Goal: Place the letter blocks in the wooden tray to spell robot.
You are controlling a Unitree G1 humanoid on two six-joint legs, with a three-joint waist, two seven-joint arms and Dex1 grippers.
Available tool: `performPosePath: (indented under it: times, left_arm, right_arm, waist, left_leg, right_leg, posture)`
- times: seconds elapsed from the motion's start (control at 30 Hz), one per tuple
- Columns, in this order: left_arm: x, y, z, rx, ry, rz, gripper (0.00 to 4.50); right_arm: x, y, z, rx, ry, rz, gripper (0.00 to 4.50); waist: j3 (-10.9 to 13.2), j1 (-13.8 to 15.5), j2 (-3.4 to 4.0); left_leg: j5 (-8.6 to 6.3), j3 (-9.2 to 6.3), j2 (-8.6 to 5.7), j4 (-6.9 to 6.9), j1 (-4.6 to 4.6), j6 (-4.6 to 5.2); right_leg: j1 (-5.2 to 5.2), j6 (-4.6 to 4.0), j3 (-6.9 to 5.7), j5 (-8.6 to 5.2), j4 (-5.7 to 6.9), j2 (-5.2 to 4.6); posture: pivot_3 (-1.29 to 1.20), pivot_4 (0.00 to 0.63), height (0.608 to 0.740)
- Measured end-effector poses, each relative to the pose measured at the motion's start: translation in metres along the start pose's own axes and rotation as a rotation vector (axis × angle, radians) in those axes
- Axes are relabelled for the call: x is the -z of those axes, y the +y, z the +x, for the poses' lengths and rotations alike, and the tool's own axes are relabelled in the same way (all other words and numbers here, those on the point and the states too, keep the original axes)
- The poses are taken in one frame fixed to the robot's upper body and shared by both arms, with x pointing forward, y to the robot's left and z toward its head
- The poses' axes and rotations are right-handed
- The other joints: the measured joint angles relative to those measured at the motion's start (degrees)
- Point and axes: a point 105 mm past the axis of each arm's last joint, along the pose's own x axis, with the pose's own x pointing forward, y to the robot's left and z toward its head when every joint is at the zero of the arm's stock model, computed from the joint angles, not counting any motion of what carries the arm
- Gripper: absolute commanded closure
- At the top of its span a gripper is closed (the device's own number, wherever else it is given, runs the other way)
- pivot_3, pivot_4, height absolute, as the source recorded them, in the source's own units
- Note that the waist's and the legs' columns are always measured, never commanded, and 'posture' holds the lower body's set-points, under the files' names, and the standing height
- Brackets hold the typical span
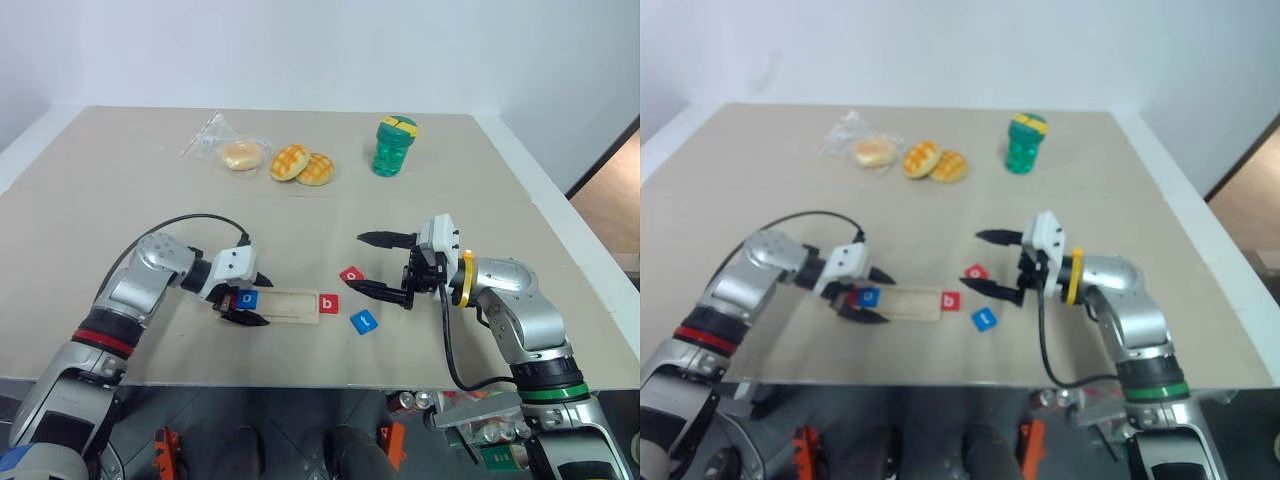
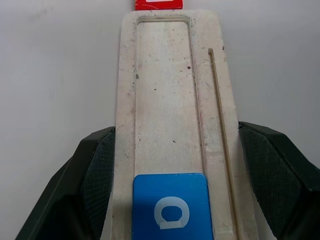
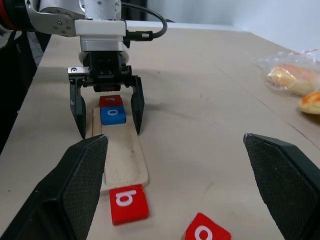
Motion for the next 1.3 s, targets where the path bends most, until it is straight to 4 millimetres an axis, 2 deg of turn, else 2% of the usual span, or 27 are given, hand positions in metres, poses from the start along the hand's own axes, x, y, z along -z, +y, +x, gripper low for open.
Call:
performPosePath:
  times: [0.33, 0.37, 0.4, 0.67, 0.87, 0.9, 0.93, 1.0, 1.17, 1.3]
  left_arm:
    - [-0.007, 0.01, 0.011, -0.008, -0.012, 0.03, 1.31]
    - [-0.007, 0.011, 0.011, -0.009, -0.015, 0.029, 0.3]
    - [-0.008, 0.011, 0.012, -0.015, -0.021, 0.023, 0.11]
    - [-0.011, 0.008, 0.01, -0.001, -0.025, -0.012, 0.11]
    - [-0.018, 0.008, -0.01, -0.028, -0.048, -0.028, 0.11]
    - [-0.025, 0.008, -0.022, -0.053, -0.078, -0.047, 0.11]
    - [-0.066, -0.003, -0.065, -0.154, -0.357, -0.105, 0.11]
    - [-0.066, -0.011, -0.068, -0.209, -0.414, -0.132, 0.11]
    - [-0.038, -0.05, -0.045, -0.363, -0.479, -0.329, 0.11]
    - [-0.034, -0.057, -0.046, -0.508, -0.49, -0.335, 0.11]
  right_arm:
    - [0.001, 0.0, 0.0, 0.003, 0.002, 0.002, 0.0]
    - [0.001, 0.0, 0.0, 0.002, 0.002, 0.002, 0.0]
    - [0.001, 0.001, 0.0, -0.001, 0.002, 0.002, 0.0]
    - [0.002, 0.001, 0.0, -0.002, 0.003, 0.003, 0.0]
    - [0.003, 0.001, -0.001, 0.002, 0.012, 0.002, 0.0]
    - [0.004, 0.0, -0.001, 0.014, 0.019, 0.011, 0.0]
    - [0.006, 0.004, 0.0, 0.013, 0.035, 0.04, 0.0]
    - [0.006, 0.006, 0.003, 0.009, 0.041, 0.039, 0.0]
    - [0.01, 0.015, 0.011, -0.007, 0.066, 0.063, 0.0]
    - [0.013, 0.021, 0.017, -0.039, 0.074, 0.069, 0.0]
  waist:
    - [0.0, 0.0, 0.02]
    - [0.0, 0.0, 0.02]
    - [0.0, 0.0, 0.01]
    - [0.0, -0.3, 0.02]
    - [0.0, -0.5, 0.05]
    - [0.0, -0.5, 0.05]
    - [0.1, -0.6, 0.1]
    - [0.0, -0.7, 0.14]
    - [0.1, -0.5, 0.1]
    - [0.1, -0.2, 0.09]
  left_leg:
    - [0.03, -0.09, -0.04, 0.02, 0.0, 0.04]
    - [0.03, -0.11, -0.04, 0.02, 0.0, 0.05]
    - [0.03, -0.13, -0.04, 0.02, 0.0, 0.05]
    - [0.03, -0.19, -0.03, -0.04, -0.06, 0.05]
    - [0.03, -0.25, 0.02, -0.08, -0.07, 0.05]
    - [0.03, -0.3, 0.06, -0.08, -0.07, 0.05]
    - [0.02, -0.31, 0.08, -0.11, -0.05, 0.06]
    - [0.01, -0.28, 0.08, -0.15, -0.02, 0.06]
    - [0.0, -0.36, 0.09, -0.12, -0.02, 0.05]
    - [0.11, -0.35, 0.03, -0.05, 0.05, 0.08]
  right_leg:
    - [0.05, 0.02, -0.04, 0.02, 0.0, 0.0]
    - [0.06, 0.02, -0.05, 0.02, 0.0, 0.0]
    - [0.06, 0.02, -0.06, 0.02, 0.0, 0.0]
    - [0.0, 0.02, -0.08, -0.02, 0.0, 0.02]
    - [-0.03, -0.04, -0.11, -0.05, 0.0, 0.07]
    - [-0.04, -0.08, -0.16, -0.04, 0.01, 0.11]
    - [-0.02, -0.08, -0.18, -0.11, 0.01, 0.07]
    - [0.0, -0.07, -0.15, -0.12, -0.03, 0.05]
    - [0.03, -0.08, -0.19, -0.14, 0.02, 0.0]
    - [0.15, -0.19, -0.29, -0.06, -0.01, -0.09]
  posture:
    - [0.0, 0.15, 0.74]
    - [0.0, 0.15, 0.74]
    - [0.0, 0.15, 0.74]
    - [0.0, 0.15, 0.74]
    - [0.0, 0.15, 0.74]
    - [0.0, 0.15, 0.74]
    - [0.0, 0.15, 0.74]
    - [0.0, 0.15, 0.74]
    - [0.0, 0.15, 0.74]
    - [0.0, 0.15, 0.74]
